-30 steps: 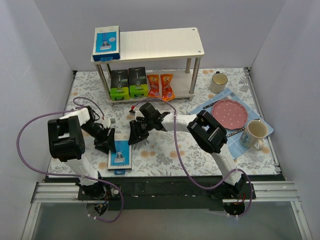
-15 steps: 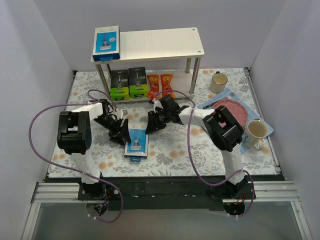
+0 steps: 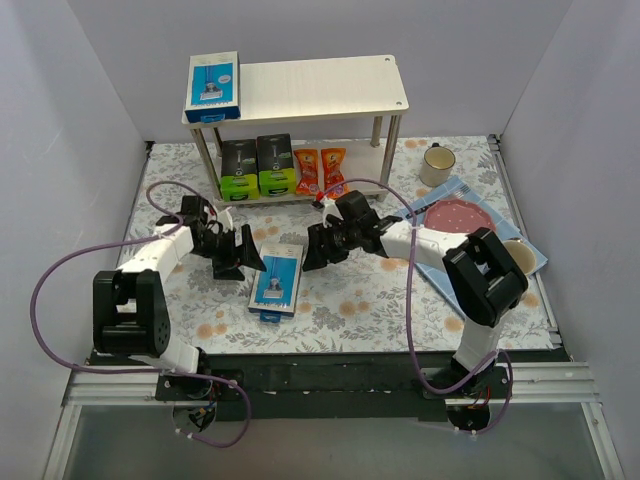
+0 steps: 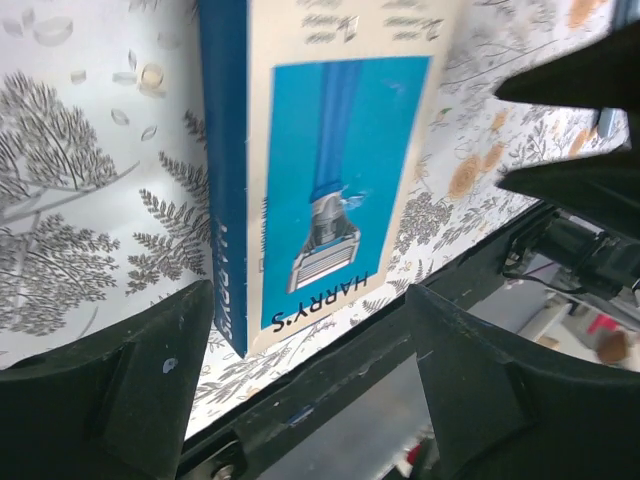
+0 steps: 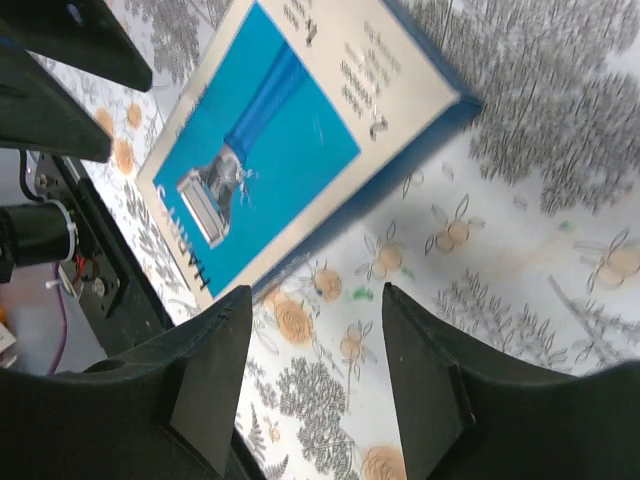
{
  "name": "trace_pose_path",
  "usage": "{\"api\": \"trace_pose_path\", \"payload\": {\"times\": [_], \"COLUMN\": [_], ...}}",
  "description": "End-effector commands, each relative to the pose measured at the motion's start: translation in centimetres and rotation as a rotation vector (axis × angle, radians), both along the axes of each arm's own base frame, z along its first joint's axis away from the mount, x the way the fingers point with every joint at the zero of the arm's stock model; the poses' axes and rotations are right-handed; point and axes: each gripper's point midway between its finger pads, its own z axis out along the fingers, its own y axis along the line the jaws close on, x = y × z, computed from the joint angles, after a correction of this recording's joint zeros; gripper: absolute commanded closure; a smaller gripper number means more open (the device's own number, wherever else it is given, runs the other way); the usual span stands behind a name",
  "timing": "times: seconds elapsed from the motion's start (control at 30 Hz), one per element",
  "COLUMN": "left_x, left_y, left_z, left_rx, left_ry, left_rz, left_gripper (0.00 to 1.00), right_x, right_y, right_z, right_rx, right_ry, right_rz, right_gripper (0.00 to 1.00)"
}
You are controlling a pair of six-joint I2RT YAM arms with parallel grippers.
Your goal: Place and organize the shaving razors onto the shelf
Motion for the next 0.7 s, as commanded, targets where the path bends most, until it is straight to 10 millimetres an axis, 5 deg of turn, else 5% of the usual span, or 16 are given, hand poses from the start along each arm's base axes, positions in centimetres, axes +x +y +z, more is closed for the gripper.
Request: {"api": "trace_pose_path", "payload": {"times": [0.0, 0.13, 0.33, 0.47, 0.67], "left_x": [-0.3, 0.9, 0.2, -2.6, -3.6], "left_y": [-0.9, -1.5, -2.8, -3.6, -4.4], "left_z": [-1.4, -2.0, -3.0, -4.2, -3.5], "left_rx": [-0.076, -0.123, -0.236, -0.31, -0.407], "left_ry": [0.075, 0.042, 0.041, 0.075, 0.013], "left_rz": [0.099, 0.155, 0.166, 0.172, 0.156], "left_gripper": [0.22, 0.2, 0.19, 0.19, 0.2], "right_x": [-1.9, -2.5, -2.2, -2.7, -4.4], "right_y": [0.0, 1.6, 3.3, 2.0, -2.1], "right_z": [-0.1, -1.4, -3.8, -5.5, -8.1], "right_rx": [0.036, 0.038, 0.004, -0.024, -0.117], "right_ry": [0.05, 0.12, 0.177, 0.201, 0.24], "right_rz": [-0.027, -0.037, -0.042, -0.051, -0.076], "right_gripper": [0.37, 0.38, 0.44, 0.48, 0.52]}}
